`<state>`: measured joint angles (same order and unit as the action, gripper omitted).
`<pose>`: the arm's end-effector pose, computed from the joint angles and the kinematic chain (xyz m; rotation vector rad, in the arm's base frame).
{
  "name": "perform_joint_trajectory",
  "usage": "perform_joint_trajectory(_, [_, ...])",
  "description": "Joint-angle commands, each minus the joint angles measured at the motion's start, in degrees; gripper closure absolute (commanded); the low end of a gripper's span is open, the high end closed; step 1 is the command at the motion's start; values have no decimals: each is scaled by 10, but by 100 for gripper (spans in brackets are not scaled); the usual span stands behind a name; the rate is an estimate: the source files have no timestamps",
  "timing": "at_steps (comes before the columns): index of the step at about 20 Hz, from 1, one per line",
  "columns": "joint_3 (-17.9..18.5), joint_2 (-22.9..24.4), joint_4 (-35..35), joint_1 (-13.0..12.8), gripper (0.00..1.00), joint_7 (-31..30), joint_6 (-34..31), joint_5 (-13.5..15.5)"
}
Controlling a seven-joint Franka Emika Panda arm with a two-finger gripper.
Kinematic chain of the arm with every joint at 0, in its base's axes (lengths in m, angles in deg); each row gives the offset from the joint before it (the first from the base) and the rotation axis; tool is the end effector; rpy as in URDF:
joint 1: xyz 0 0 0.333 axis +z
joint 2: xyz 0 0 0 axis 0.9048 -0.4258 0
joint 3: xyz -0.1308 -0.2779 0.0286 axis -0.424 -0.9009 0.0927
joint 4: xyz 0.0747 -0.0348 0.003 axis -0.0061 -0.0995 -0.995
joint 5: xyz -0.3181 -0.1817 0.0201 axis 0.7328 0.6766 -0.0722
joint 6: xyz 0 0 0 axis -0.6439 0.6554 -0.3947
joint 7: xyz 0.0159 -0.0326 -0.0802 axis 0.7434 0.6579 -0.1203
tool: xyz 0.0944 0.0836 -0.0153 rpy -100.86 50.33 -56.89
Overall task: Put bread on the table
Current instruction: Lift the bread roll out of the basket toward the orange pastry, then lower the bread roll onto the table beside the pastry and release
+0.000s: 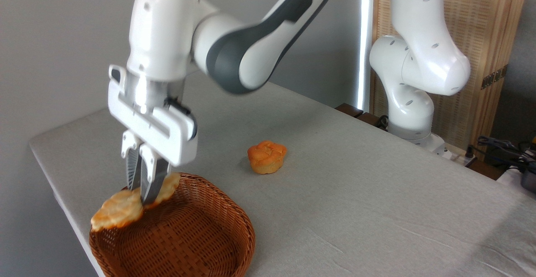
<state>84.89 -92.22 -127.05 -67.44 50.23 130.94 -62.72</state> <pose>0.6091 -0.0632 0.4813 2.9096 -0.9345 0.6064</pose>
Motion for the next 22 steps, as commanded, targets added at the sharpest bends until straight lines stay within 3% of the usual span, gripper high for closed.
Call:
perform_joint_trajectory(1, [9,74,-10,-1,100,8,-97,-2])
perform_joint_trajectory(6, [11,168,-41,-2,100,111,-293,-5])
perform_joint_trajectory(8, [39,223,-92,-3,100,144,-322,-5])
perform_joint_trajectory(12, [43,291,-185,-5,95,179,-330,-7])
perform_joint_trajectory(13, [47,305,-196,-5,87,187,-331,-11])
perform_joint_trajectory(14, [47,313,-201,-5,71,188,-331,-12])
perform_joint_trajectory(15, [47,313,-201,-5,54,187,-335,-12])
perform_joint_trajectory(16, [47,312,-201,-6,29,182,-335,-12])
perform_joint_trajectory(19, [47,310,-201,-6,0,184,-333,-12])
perform_joint_trajectory(22, [47,310,-199,-6,0,186,-329,-15])
